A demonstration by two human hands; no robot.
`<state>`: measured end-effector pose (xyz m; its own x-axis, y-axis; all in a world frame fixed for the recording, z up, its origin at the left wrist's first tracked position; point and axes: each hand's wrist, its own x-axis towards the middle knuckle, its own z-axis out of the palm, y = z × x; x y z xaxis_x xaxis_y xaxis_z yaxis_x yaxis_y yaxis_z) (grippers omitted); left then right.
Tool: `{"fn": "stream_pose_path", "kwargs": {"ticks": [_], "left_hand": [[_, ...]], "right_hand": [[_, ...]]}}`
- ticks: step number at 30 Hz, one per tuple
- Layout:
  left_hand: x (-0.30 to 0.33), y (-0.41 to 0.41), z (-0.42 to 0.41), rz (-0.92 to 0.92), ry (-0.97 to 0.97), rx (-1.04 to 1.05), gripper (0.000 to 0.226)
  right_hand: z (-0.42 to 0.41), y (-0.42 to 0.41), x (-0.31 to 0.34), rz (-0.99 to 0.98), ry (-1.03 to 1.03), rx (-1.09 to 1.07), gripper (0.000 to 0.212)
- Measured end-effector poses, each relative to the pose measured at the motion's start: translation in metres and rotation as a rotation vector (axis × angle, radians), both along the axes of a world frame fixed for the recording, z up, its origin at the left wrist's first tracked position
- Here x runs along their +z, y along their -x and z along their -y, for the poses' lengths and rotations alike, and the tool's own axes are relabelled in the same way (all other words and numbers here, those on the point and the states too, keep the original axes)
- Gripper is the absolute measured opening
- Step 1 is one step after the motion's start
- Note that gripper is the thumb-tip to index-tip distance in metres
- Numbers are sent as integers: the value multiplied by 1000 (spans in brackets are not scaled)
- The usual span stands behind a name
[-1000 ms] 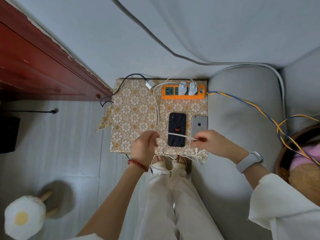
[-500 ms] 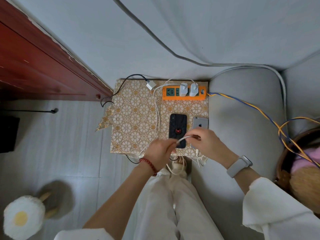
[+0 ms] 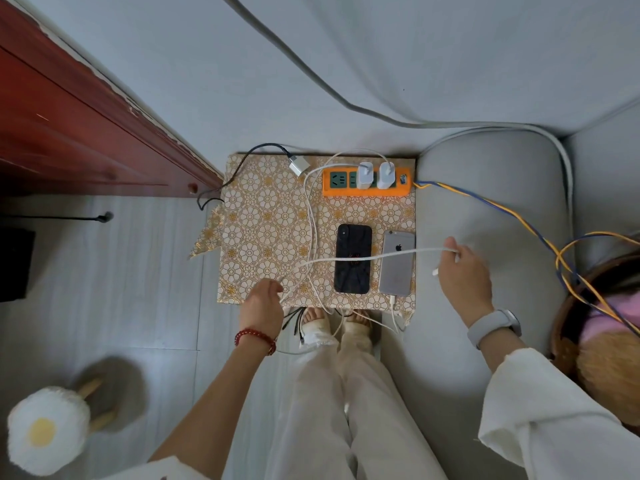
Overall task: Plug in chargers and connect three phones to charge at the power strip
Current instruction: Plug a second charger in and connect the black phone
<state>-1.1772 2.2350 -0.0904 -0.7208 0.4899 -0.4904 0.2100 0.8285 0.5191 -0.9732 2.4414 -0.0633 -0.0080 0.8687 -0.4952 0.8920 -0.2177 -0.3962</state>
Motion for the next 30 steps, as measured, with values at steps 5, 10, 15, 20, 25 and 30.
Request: {"fn": "stream_pose_path", "kwargs": {"ticks": [5,10,15,20,25,30], "left_hand": [[4,-14,-18,126,-96,-89,31],[6,-23,-41,211,-116,-191,29],[-8,-30,-45,247,-27,-206,26],[-30,-35,-58,335,-6,-129,31],[-58,-39,-86,462,-25,-93,41],[-78,-50,-108,466,78,-66,41]], "right_hand": [[10,19,6,-315,146,12,21],[20,32,15,-809,416,-355,27],[34,29,-4,-666,406,-247,16],[45,28,-44,-500,477,-191,22],[46,40,-82,-375,448,-126,19],[47,49,-99,-384,439,-63,23]]}}
